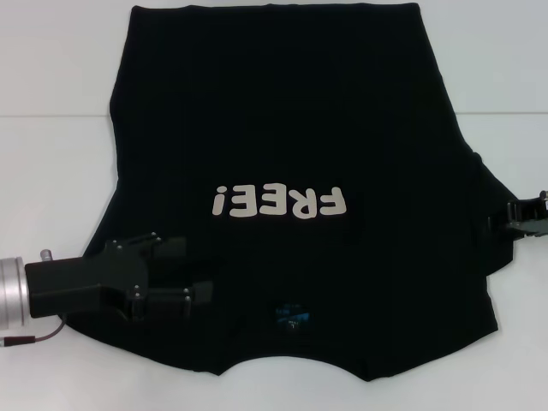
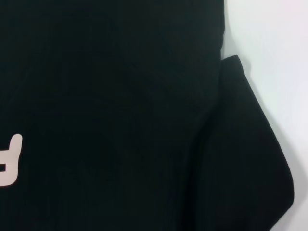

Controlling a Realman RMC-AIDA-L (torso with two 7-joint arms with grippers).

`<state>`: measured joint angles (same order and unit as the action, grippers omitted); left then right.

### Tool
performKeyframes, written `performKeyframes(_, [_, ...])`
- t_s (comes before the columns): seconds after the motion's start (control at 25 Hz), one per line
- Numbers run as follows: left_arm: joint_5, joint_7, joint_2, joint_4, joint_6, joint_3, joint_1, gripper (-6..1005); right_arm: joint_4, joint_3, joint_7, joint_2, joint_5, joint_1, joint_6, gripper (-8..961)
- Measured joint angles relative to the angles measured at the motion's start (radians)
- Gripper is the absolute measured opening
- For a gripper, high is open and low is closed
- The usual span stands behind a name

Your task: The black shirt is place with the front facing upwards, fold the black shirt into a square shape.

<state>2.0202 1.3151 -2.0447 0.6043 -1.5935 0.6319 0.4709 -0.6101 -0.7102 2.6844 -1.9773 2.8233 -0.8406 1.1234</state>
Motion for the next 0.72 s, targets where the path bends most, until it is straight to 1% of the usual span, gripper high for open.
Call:
performKeyframes(0.32, [0.0, 0.0, 0.0, 0.0, 0.001, 0.0, 0.0, 929, -0.008, -0.011, -0.005, 0.0, 0.002, 0.001, -0.001, 253])
performKeyframes(0.64, [0.0, -0.001, 0.003, 0.0, 0.003, 0.0, 0.0, 926, -0.01, -0.024, -0.003, 0.002, 0.002, 0.007, -0.014, 27])
performKeyframes(0.72, [0.0, -0.001, 0.003, 0.0, 0.004, -0.001, 0.0, 926, -0.013, -0.022, -0.006, 0.004, 0.002, 0.01, -0.015, 24])
